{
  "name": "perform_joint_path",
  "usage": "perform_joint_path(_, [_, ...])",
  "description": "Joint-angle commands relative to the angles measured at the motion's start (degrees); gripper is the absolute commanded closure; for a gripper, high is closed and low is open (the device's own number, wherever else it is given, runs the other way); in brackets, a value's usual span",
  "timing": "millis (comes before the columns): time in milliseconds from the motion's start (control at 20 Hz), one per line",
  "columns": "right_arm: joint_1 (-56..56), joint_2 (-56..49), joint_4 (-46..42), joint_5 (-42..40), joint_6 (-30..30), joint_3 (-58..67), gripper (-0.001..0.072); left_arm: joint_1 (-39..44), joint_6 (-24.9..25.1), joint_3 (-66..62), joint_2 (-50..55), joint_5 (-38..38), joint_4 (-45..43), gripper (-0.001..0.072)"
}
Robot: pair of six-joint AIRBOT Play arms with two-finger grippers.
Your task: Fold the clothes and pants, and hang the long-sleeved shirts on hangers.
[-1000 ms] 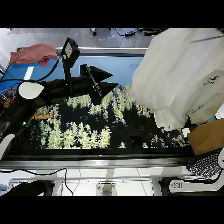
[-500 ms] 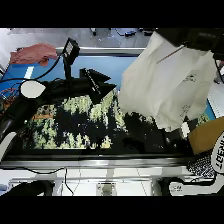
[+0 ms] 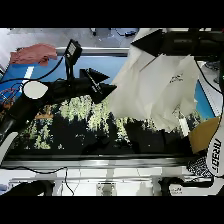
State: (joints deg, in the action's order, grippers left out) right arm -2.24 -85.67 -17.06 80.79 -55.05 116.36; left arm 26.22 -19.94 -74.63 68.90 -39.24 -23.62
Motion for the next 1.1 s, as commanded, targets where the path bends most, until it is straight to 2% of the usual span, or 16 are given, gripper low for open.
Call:
perform_joint_path(0, [-3.7,0.0,-1.6,0.0,0.0,0.0,0.0656,1.1,3.8,0.0,0.0,0.7,-0.4,0.0137])
perform_joint_path(50, [-4.5,0.0,-1.6,0.0,0.0,0.0,0.0656,1.4,4.4,0.0,0.0,1.6,-0.4,0.0149])
perform_joint_path(100, [-5.4,0.0,-1.6,0.2,0.0,0.0,0.0656,1.6,4.4,0.0,0.0,2.4,-0.4,0.025])
perform_joint_path(150, [-6.2,0.0,-1.7,0.3,0.0,0.0,0.0656,1.6,4.7,0.0,0.0,3.2,-0.4,0.0485])
perform_joint_path(200, [-6.7,0.0,-1.8,0.4,0.0,0.0,0.0656,1.6,6.5,0.0,0.0,3.4,-0.4,0.0655])
perform_joint_path(300, [-7.5,0.0,-2.7,0.8,0.0,0.0,0.0656,1.6,8.9,0.0,0.0,3.5,-0.4,0.0662])
perform_joint_path(600, [-7.6,0.1,-7.2,0.8,0.0,0.0,0.0653,1.6,8.9,0.0,0.0,4.5,-0.4,0.0664])
perform_joint_path(700, [-7.6,0.1,-7.6,0.9,0.0,0.0,0.058,1.6,8.8,0.0,0.0,6.3,-0.3,0.0664])
perform_joint_path(800, [-7.6,0.2,-8.2,0.9,0.0,0.0,0.0419,1.5,8.8,0.0,0.0,7.7,0.1,0.0664])
perform_joint_path(850, [-7.5,0.3,-8.4,1.2,0.0,0.0,0.0391,1.5,8.8,0.0,0.0,8.2,0.0,0.0664])
perform_joint_path(1050, [-5.8,0.3,-8.5,6.1,0.0,0.0,0.0391,0.8,8.1,0.0,0.0,8.4,0.0,0.0664])
